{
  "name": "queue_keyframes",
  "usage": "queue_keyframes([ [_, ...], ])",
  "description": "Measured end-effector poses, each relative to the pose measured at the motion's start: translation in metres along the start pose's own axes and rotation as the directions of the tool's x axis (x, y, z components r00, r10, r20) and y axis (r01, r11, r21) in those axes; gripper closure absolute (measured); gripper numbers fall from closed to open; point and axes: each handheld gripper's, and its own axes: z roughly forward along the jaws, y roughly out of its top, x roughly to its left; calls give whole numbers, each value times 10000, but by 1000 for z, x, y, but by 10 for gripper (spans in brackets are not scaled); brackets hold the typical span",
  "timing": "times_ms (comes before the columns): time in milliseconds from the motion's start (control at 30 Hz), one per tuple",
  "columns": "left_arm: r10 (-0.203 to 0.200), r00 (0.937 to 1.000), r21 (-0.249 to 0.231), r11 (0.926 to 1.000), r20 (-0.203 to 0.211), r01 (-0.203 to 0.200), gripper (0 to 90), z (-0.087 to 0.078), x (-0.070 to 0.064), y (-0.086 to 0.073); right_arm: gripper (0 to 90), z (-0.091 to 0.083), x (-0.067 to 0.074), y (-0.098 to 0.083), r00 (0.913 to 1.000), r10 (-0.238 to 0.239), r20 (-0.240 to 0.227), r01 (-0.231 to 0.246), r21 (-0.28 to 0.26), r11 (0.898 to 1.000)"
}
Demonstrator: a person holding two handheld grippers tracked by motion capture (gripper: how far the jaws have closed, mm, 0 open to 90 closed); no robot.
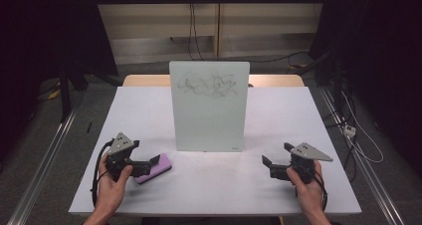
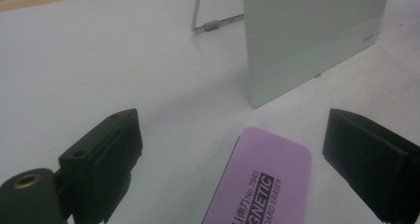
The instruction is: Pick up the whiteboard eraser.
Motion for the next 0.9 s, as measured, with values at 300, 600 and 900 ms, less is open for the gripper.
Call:
queue_keyframes([
  [300, 742, 9958, 584, 9953, 536, -773, 70, -4, 0, 8, 61, 1, 0, 0, 10000, 18, -38, -18, 10, 10000],
  [600, 1051, 9910, 872, 9899, 824, -1122, 51, -6, 3, 17, 61, 1, 1, -1, 10000, 59, -25, -59, 28, 10000],
  [900, 1476, 9807, 1699, 9710, 1278, -1683, 61, 2, 0, 21, 61, 1, 4, 0, 10000, -53, -29, 54, 56, 10000],
])
